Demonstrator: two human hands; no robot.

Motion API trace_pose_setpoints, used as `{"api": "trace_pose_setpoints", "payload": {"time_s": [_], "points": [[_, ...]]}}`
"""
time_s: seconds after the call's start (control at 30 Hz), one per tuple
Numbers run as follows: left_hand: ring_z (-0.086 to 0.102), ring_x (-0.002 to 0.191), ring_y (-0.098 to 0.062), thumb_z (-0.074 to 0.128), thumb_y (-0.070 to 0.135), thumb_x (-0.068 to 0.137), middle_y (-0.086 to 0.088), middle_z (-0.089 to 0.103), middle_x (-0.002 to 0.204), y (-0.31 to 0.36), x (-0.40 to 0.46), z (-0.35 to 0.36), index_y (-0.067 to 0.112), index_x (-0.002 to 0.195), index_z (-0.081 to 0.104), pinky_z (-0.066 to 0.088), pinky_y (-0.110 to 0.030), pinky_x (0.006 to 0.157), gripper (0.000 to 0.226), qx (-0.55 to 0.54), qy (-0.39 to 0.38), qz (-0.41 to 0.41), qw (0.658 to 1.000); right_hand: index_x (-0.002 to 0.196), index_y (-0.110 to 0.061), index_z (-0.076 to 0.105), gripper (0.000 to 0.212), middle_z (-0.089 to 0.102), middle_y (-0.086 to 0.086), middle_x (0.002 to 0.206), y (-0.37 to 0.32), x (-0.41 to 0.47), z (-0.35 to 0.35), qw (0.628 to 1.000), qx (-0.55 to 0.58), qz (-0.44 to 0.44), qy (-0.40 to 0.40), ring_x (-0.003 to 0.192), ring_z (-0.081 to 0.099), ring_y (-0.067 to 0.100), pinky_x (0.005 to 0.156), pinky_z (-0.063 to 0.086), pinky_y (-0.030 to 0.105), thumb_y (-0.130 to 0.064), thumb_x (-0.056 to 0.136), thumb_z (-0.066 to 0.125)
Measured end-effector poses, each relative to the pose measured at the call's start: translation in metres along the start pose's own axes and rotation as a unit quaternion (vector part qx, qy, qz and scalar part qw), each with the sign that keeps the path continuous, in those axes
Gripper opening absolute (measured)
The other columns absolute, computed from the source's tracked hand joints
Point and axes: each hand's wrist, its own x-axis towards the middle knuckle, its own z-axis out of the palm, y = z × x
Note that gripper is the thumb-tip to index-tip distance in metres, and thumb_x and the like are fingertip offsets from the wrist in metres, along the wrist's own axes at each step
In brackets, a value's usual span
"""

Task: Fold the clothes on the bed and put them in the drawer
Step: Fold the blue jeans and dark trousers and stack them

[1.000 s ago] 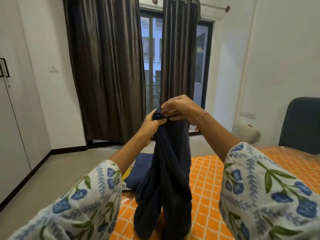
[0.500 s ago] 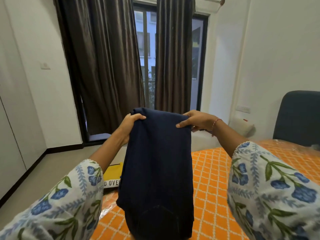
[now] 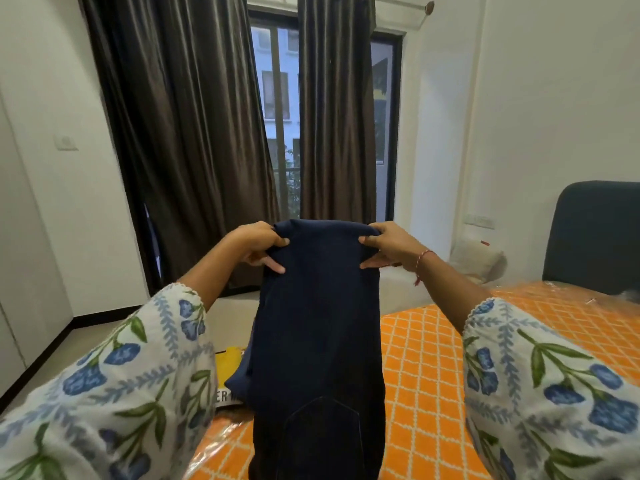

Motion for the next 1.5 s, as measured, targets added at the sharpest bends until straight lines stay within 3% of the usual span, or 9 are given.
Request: {"api": "trace_pose_setpoints", "payload": {"time_s": [0.2, 0.37, 0.47, 0.6, 0.77, 0.9, 1.07, 1.3, 1.5], "points": [[0.057, 0.11, -0.03, 0.052, 0.0, 0.094, -0.019, 0.053, 0.127, 0.011, 0.051, 0.023, -0.001, 0.126, 0.051, 0.055, -0.036, 0.082, 0.032, -0.242, -0.024, 0.099, 0.965, 0.12, 0.0, 0.059, 0.026, 0.06, 0.018, 0.118, 0.01, 0.041, -0.014, 0.985, 0.041, -0.057, 0.158, 0.108, 0.058, 0.028, 0.065, 0.052, 0.022, -0.003, 0.096, 0.05], [0.06, 0.093, -0.018, 0.048, -0.007, 0.094, -0.01, 0.059, 0.1, 0.016, 0.05, 0.048, -0.006, 0.126, 0.05, 0.056, -0.019, 0.073, 0.033, -0.293, 0.003, 0.235, 0.927, 0.12, -0.008, 0.062, 0.027, 0.063, 0.008, 0.116, 0.009, 0.035, -0.041, 0.962, -0.022, -0.143, 0.232, 0.105, 0.058, 0.019, 0.077, 0.05, 0.013, -0.005, 0.097, 0.049], [0.062, 0.092, -0.017, 0.053, -0.008, 0.09, -0.01, 0.062, 0.1, -0.015, 0.036, 0.076, 0.0, 0.123, 0.055, 0.056, -0.018, 0.075, 0.034, -0.261, 0.004, 0.253, 0.932, 0.118, -0.017, 0.065, 0.029, 0.067, 0.006, 0.114, 0.042, -0.006, -0.033, 0.945, -0.091, -0.173, 0.261, 0.106, 0.061, 0.022, 0.095, 0.05, 0.033, -0.01, 0.095, 0.048], [0.058, 0.073, -0.003, 0.056, -0.011, 0.087, -0.005, 0.062, 0.086, -0.104, 0.003, 0.154, 0.001, 0.117, 0.059, 0.05, -0.023, 0.069, 0.032, -0.175, -0.008, 0.216, 0.961, 0.118, -0.027, 0.065, 0.033, 0.068, 0.004, 0.112, 0.132, -0.098, 0.024, 0.935, -0.197, -0.085, 0.283, 0.103, 0.061, 0.025, 0.079, 0.043, 0.027, -0.012, 0.091, 0.053], [0.057, 0.075, 0.019, 0.063, 0.015, 0.07, 0.021, 0.068, 0.076, -0.263, -0.043, 0.249, 0.003, 0.12, 0.056, 0.044, -0.02, 0.076, 0.052, -0.076, -0.125, 0.143, 0.979, 0.088, -0.032, 0.073, 0.026, 0.072, -0.005, 0.096, 0.241, -0.211, 0.107, 0.916, -0.377, -0.017, 0.139, 0.084, 0.061, 0.028, 0.065, 0.041, 0.035, -0.02, 0.068, 0.061], [0.059, 0.111, -0.015, 0.064, 0.021, 0.084, -0.007, 0.06, 0.12, -0.33, -0.067, 0.282, 0.017, 0.128, 0.059, 0.038, -0.021, 0.086, 0.044, 0.148, -0.205, 0.147, 0.956, 0.109, -0.022, 0.069, 0.032, 0.065, 0.005, 0.115, 0.282, -0.26, 0.138, 0.889, -0.426, 0.098, -0.14, 0.11, 0.055, 0.031, 0.084, 0.042, 0.035, -0.015, 0.086, 0.048], [0.051, 0.117, -0.023, 0.049, 0.012, 0.092, 0.0, 0.051, 0.133, -0.324, -0.053, 0.289, 0.023, 0.12, 0.063, 0.042, -0.032, 0.09, 0.033, 0.392, -0.244, 0.162, 0.872, 0.096, -0.005, 0.07, 0.023, 0.068, 0.017, 0.101, 0.293, -0.249, 0.149, 0.865, -0.338, 0.198, -0.314, 0.09, 0.062, 0.03, 0.074, 0.048, 0.034, -0.017, 0.081, 0.058], [0.054, 0.118, -0.031, 0.055, 0.005, 0.09, -0.015, 0.056, 0.128, -0.292, -0.015, 0.319, 0.005, 0.137, 0.044, 0.045, -0.035, 0.095, 0.049, 0.066, -0.144, 0.007, 0.987, 0.109, -0.006, 0.067, 0.026, 0.066, 0.012, 0.114, 0.316, -0.171, 0.137, 0.924, -0.242, 0.261, -0.14, 0.104, 0.061, 0.029, 0.084, 0.048, 0.033, -0.012, 0.087, 0.056], [0.058, 0.109, -0.029, 0.057, 0.004, 0.091, -0.016, 0.061, 0.12, -0.28, 0.05, 0.342, 0.002, 0.123, 0.058, 0.046, -0.039, 0.091, 0.032, -0.119, -0.058, -0.096, 0.987, 0.125, -0.001, 0.05, 0.045, 0.058, 0.014, 0.123, 0.36, -0.107, 0.131, 0.933, -0.024, 0.35, 0.079, 0.112, 0.056, 0.032, 0.081, 0.042, 0.028, -0.016, 0.086, 0.065]]}}
